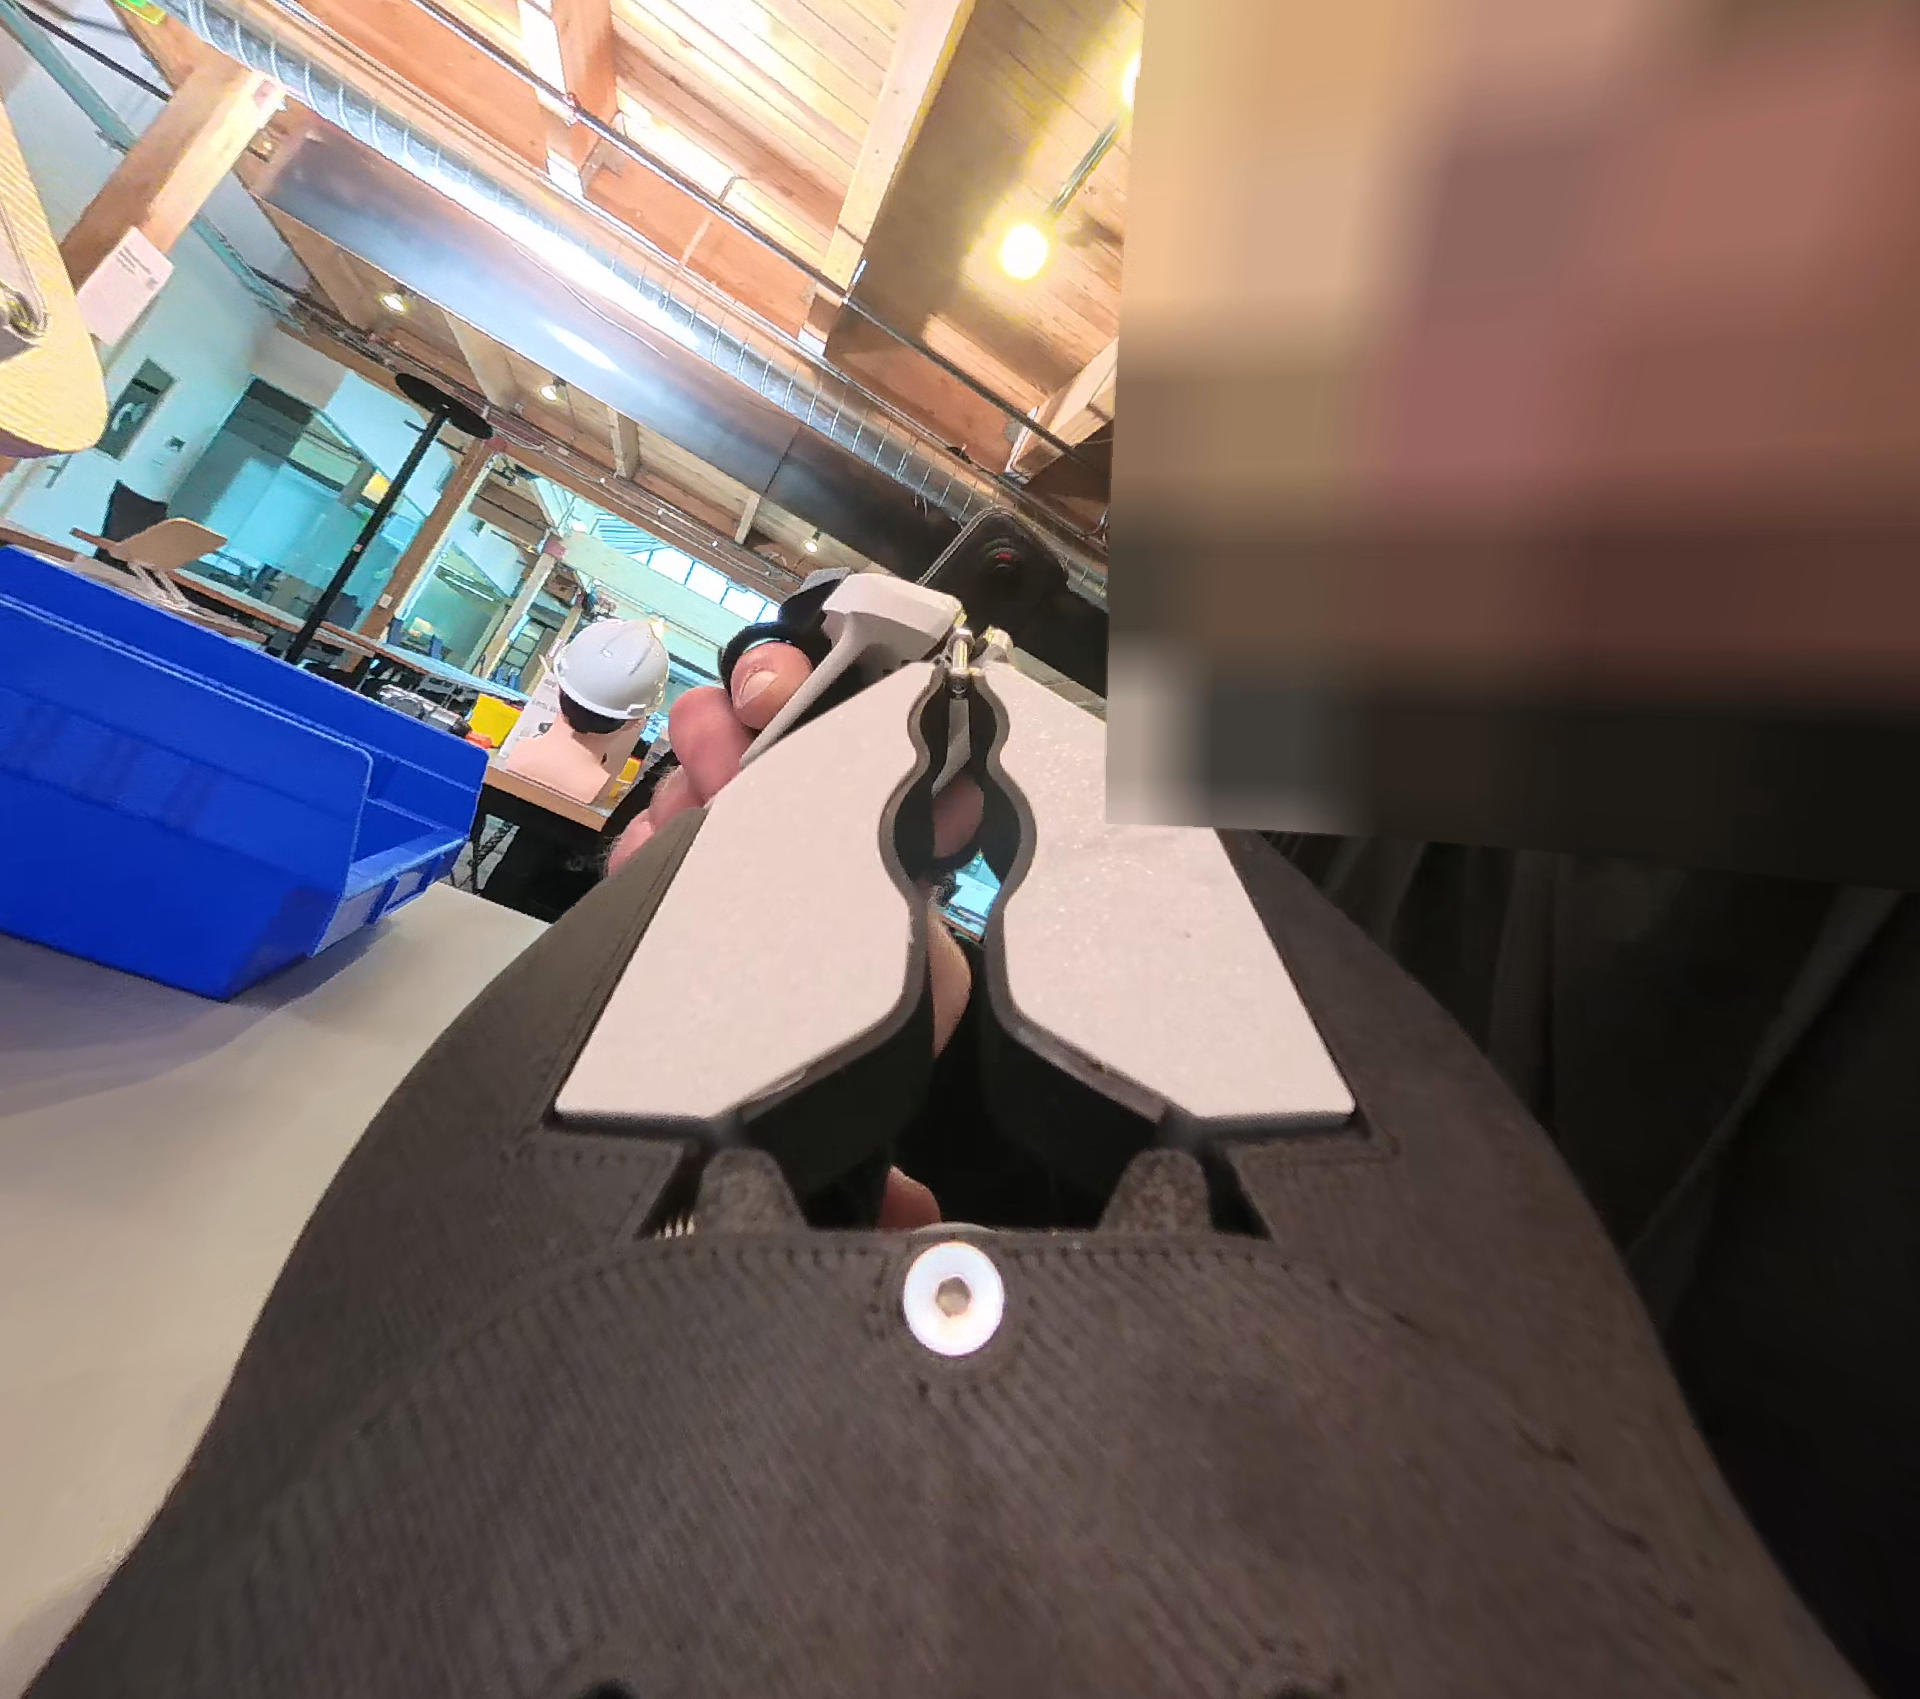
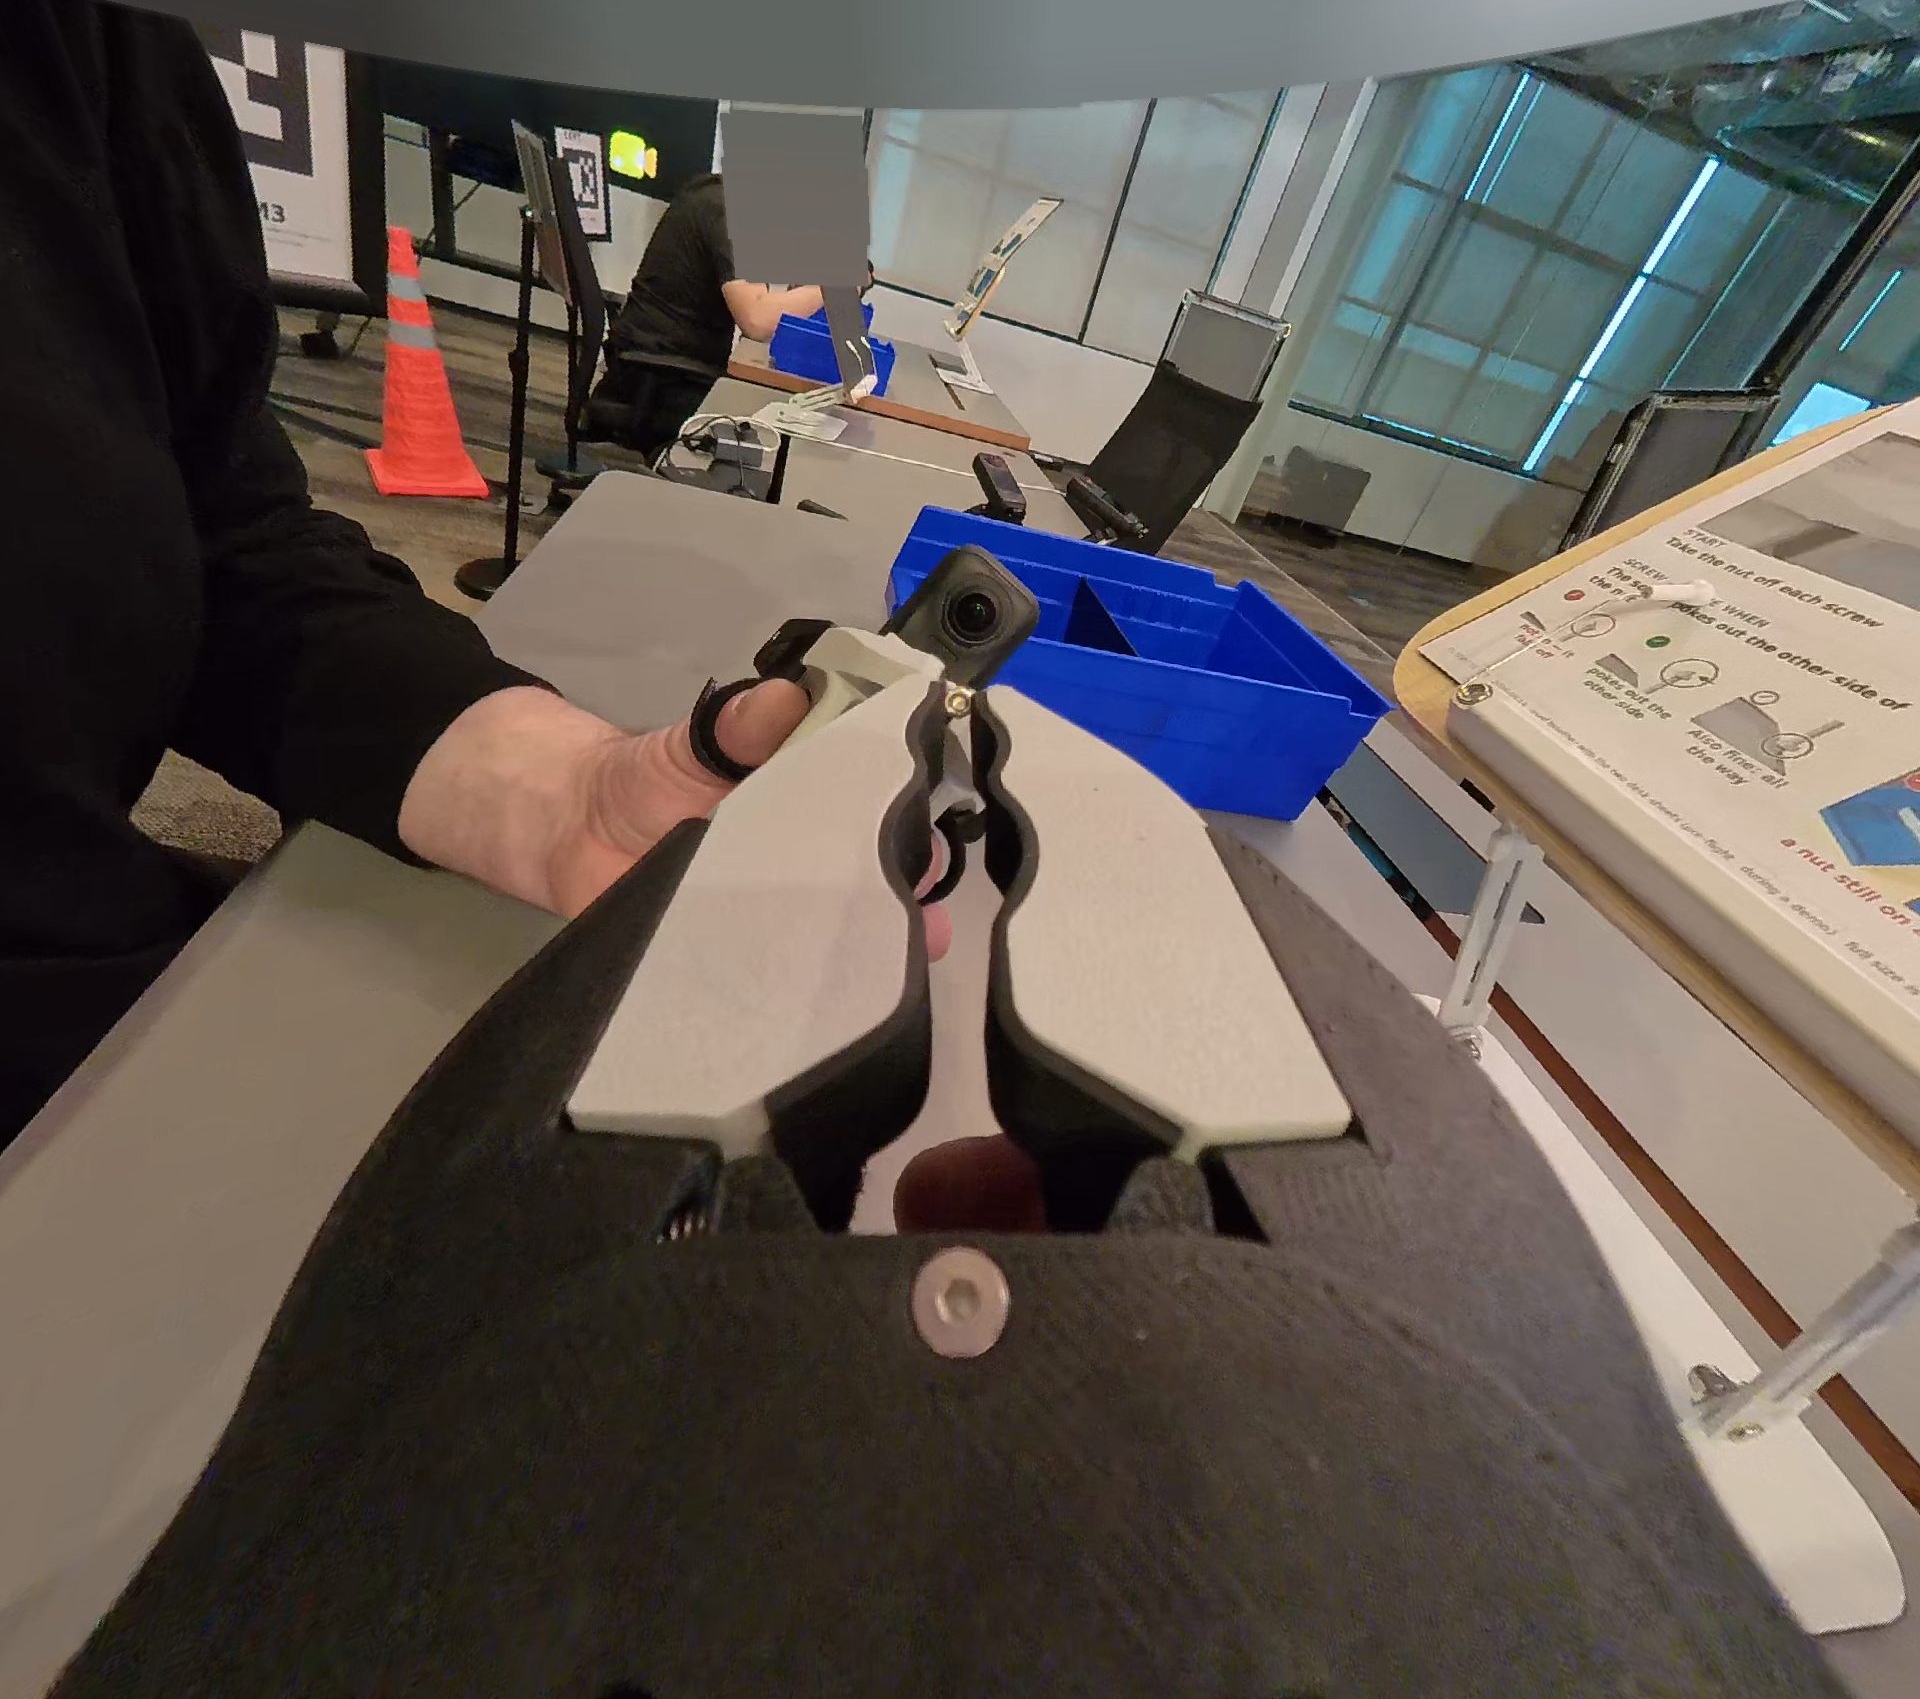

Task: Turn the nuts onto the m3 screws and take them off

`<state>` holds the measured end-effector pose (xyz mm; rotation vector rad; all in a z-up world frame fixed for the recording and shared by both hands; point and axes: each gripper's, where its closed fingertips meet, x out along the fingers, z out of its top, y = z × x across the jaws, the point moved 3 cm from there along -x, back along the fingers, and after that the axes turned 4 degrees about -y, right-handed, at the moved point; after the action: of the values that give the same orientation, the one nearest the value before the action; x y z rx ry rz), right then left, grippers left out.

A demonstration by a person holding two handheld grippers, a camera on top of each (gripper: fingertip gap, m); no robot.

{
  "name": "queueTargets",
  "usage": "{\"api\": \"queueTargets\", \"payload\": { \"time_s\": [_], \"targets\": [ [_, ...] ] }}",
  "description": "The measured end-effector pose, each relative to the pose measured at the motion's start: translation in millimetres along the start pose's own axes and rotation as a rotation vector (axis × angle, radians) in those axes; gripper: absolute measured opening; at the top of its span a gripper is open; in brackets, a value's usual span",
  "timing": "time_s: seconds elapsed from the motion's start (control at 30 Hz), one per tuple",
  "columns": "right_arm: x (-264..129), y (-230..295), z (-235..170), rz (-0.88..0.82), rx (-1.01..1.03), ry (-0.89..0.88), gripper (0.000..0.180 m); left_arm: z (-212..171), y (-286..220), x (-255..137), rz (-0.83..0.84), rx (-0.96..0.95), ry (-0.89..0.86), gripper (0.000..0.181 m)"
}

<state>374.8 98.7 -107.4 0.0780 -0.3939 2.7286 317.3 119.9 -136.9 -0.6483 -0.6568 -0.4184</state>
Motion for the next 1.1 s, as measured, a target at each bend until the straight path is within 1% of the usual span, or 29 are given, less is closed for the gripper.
{"api": "queueTargets", "payload": {
  "time_s": [0.2,1.1],
  "targets": [
    [0.0,0.0,0.7,-0.002,0.015,-0.015,0.005,0.6,-1.3,0.6,-0.003,0.004,-0.005,0.003],
    [-1.1,-1.3,-0.2,-0.024,0.121,-0.073,0.004,2.7,-5.0,1.9,0.06,0.168,0.051,0.003]
  ]
}}
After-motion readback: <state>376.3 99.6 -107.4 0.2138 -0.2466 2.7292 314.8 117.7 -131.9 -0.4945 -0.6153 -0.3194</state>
